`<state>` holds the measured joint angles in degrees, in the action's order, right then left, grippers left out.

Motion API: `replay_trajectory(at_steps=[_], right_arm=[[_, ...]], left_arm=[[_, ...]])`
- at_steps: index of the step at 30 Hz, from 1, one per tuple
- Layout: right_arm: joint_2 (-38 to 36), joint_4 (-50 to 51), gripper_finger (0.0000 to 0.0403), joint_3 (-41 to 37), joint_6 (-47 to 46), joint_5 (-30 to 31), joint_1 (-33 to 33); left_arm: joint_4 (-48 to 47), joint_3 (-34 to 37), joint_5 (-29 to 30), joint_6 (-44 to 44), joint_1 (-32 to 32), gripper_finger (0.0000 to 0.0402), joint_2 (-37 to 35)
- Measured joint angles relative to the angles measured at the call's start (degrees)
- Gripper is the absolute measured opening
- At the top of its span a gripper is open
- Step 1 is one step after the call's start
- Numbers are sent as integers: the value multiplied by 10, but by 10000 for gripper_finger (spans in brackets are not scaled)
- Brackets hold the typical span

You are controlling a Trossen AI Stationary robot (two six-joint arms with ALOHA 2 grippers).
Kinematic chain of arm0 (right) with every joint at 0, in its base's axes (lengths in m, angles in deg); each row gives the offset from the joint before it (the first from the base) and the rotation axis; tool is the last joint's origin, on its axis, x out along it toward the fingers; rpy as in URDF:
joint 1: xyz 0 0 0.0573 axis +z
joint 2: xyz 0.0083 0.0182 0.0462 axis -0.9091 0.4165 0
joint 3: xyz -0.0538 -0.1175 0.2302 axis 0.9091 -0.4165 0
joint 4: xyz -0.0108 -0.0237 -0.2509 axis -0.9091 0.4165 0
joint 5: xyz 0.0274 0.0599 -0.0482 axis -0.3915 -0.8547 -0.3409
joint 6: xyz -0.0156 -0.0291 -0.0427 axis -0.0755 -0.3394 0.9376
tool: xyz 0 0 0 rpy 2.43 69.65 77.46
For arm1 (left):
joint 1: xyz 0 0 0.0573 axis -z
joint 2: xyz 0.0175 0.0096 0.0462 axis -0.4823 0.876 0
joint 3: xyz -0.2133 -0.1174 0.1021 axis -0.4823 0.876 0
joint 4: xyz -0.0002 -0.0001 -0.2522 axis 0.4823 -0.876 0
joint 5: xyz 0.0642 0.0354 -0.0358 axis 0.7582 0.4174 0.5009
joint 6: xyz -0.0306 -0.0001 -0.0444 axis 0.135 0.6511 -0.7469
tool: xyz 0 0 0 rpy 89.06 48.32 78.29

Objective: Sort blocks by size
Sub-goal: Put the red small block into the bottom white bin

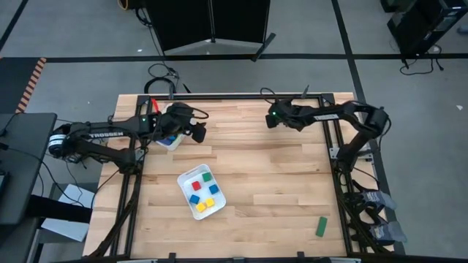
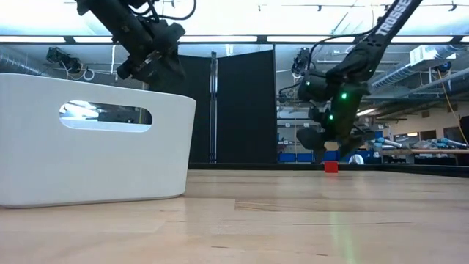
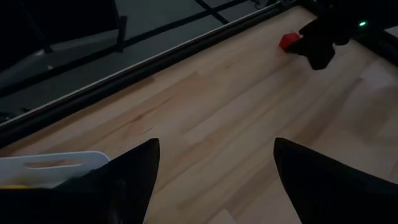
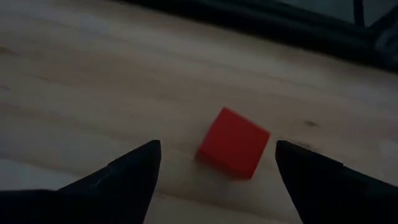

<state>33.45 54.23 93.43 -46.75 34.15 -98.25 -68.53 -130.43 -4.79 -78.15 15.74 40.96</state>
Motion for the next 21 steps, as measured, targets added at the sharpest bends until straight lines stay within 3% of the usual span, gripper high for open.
replay_trajectory(at_steps=[9,16,21], right_arm=[[50,5,277,14,-13,-23,-16],[47,3,208,13,-11,-22,-38],[49,1,160,13,-6,-23,-47]], left_arm=[[-5,0,3,1,5,321,0],[-7,0,3,2,6,321,0],[-64,0,3,-1,21,321,-3]])
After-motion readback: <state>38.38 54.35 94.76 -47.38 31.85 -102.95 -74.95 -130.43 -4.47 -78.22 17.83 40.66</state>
